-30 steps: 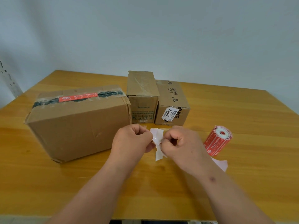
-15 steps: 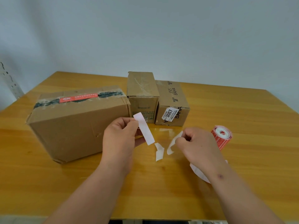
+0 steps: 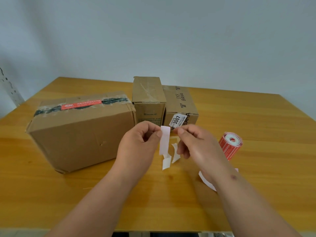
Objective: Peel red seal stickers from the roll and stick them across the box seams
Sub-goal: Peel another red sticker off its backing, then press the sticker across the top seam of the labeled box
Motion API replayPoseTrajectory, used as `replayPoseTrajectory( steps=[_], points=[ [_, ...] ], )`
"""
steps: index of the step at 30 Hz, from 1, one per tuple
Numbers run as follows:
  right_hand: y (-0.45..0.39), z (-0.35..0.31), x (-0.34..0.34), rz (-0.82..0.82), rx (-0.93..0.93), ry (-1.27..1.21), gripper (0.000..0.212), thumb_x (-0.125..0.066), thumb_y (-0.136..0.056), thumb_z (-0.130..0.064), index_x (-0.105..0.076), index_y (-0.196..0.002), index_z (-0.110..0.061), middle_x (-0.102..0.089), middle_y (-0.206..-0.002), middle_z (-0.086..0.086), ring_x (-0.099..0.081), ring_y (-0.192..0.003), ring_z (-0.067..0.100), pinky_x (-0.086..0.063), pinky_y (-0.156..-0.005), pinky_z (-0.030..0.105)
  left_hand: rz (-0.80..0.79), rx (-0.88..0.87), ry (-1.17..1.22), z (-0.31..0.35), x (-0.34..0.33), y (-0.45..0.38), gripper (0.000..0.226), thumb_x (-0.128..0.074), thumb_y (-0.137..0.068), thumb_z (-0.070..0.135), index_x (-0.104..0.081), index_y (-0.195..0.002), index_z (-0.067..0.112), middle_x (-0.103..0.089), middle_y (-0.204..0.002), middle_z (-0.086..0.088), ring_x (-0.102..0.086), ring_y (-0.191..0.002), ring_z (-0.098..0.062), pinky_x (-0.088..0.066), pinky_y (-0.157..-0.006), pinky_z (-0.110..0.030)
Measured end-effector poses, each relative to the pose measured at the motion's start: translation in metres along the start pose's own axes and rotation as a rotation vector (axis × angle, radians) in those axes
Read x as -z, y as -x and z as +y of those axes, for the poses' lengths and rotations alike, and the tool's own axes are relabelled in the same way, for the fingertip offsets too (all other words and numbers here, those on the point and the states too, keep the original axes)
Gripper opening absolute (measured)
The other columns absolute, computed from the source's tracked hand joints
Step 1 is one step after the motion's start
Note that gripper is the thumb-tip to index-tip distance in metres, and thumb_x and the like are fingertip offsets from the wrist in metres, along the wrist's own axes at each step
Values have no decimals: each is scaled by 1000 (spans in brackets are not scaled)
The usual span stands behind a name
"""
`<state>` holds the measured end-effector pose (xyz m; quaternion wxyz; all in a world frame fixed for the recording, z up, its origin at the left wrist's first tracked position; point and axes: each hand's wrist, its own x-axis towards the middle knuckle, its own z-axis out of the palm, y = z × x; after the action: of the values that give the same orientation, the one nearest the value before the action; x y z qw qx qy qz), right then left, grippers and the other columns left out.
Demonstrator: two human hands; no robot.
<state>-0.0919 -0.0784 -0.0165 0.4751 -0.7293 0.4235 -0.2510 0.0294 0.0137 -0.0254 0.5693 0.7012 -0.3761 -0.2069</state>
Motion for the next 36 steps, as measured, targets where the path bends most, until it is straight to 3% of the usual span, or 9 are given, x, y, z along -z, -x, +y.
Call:
replayPoseTrajectory(
  steps=[3, 7, 10, 15, 21, 24, 28, 32, 36],
  points=[
    [0, -3, -2, -234, -232, -308, 34, -44, -99, -35, -68, -102, -12, -71, -74, 13, -58, -55, 18, -41, -61, 32, -91, -43, 111, 2, 1, 2, 20, -59, -94, 13, -65, -77, 22, -55, -60, 5, -48, -57, -7, -41, -52, -14],
    [0, -2, -2, -457, -334, -480, 29, -47, -96, -25, -72, -92, -11, -70, -81, 13, -60, -58, 16, -38, -56, 26, -164, -119, 191, 2, 1, 6, 15, -57, -94, 4, -66, -84, 11, -62, -64, -6, -57, -60, -11, -49, -58, -17],
    [-2, 2, 1, -390, -330, -623, 21, -55, -89, -9, -67, -106, -6, -69, -75, 9, -56, -52, 13, -38, -53, 25, -190, -180, 185, 2, 5, 6, 12, -58, -93, 4, -68, -87, 8, -70, -74, -6, -65, -70, -12, -53, -67, -18],
    [-2, 0, 6, -223, -253, -726, 21, -59, -81, 8, -67, -97, -4, -65, -68, 8, -58, -54, 14, -44, -53, 24, -214, -163, 199, 1, 11, 5, 12, -63, -90, 7, -73, -90, 14, -73, -81, -1, -68, -80, -10, -53, -73, -17],
    [-6, 4, 8, 196, 91, -383, 23, -70, -80, 1, -69, -89, -20, -67, -78, -4, -63, -75, 10, -52, -73, 28, -177, 135, 352, -2, 13, 8, 32, -42, -99, 11, -72, -102, 21, -74, -94, -3, -70, -90, -20, -57, -87, -37],
    [0, -1, 5, 200, 215, -214, 26, -71, -80, -3, -68, -91, -26, -69, -83, -8, -62, -74, 1, -50, -71, 18, -194, 220, 291, -1, 6, 9, 19, -53, -96, 35, -69, -103, 27, -71, -91, 2, -71, -84, -14, -59, -80, -33],
    [6, -3, 5, 212, 263, -121, 27, -71, -82, -7, -68, -96, -30, -69, -85, -11, -62, -74, -1, -49, -65, 13, -136, 231, 201, 0, 4, 8, 5, -70, -87, 18, -74, -89, 21, -68, -71, 7, -64, -64, -7, -59, -66, -22],
    [9, -1, 5, 279, 255, 88, 34, -67, -86, -20, -60, -113, -40, -62, -103, -26, -59, -85, -10, -42, -69, 7, -59, 206, 137, -1, 12, 4, 7, -71, -86, 15, -72, -81, 21, -68, -72, 6, -65, -70, -11, -60, -70, -29],
    [9, -3, 5, 159, 130, -133, 42, -69, -84, -27, -56, -123, -34, -61, -114, -23, -57, -102, -5, -46, -85, 18, -73, 128, 86, 0, 20, 3, 11, -71, -86, 17, -71, -77, 25, -65, -62, 11, -65, -65, -8, -55, -65, -25]
  ],
)
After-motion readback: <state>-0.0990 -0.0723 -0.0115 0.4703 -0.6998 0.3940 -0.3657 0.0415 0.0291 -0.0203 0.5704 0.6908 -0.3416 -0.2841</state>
